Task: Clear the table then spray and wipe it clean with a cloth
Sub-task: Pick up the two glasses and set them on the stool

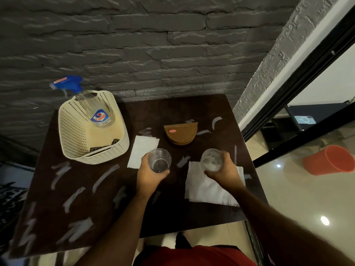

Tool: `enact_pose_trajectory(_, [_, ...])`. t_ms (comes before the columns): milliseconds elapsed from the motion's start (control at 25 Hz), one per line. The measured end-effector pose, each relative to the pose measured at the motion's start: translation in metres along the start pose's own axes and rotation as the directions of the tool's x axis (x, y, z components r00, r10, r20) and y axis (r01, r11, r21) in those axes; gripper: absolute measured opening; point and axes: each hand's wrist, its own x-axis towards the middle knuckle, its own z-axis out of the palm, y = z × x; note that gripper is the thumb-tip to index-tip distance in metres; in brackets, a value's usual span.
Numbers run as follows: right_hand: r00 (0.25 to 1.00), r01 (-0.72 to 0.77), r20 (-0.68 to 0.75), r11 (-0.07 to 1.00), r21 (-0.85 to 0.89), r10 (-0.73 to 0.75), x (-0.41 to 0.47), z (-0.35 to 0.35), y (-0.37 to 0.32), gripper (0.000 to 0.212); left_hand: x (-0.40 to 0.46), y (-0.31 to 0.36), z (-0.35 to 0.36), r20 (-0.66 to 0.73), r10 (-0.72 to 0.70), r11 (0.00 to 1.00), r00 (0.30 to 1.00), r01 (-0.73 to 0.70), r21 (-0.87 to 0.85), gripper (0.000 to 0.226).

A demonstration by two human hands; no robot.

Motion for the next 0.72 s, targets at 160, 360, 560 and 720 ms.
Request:
enact_pose_trajectory(160, [0.983,0.175,0.069,0.982,-0.064,-0.171,0.008,0.014,-0.037,0.078,-0.011,0.006,-0.023,-0.124,0.005,0.998,0.992,-0.012,-0.055,0.086])
enact_pose_trajectory(360, [0.952,0.249,0.209,0.962,-0.109,-0.223,0.007,0.057,-0.072,0.085,-0.037,-0.019,-0.066,-0.26,-0.048,0.989,0.964,0.009,-0.148,0.087])
enact_pose_trajectory(560, [0.872,0.376,0.389,0.915,-0.147,-0.296,-0.027,0.116,-0.126,0.097,-0.09,-0.06,-0.13,-0.413,-0.154,0.97,0.898,0.058,-0.236,0.09])
enact_pose_trajectory(720, [0.767,0.514,0.509,0.849,-0.121,-0.391,-0.084,0.163,-0.165,0.093,-0.147,-0.105,-0.178,-0.529,-0.249,0.946,0.811,0.087,-0.311,0.088])
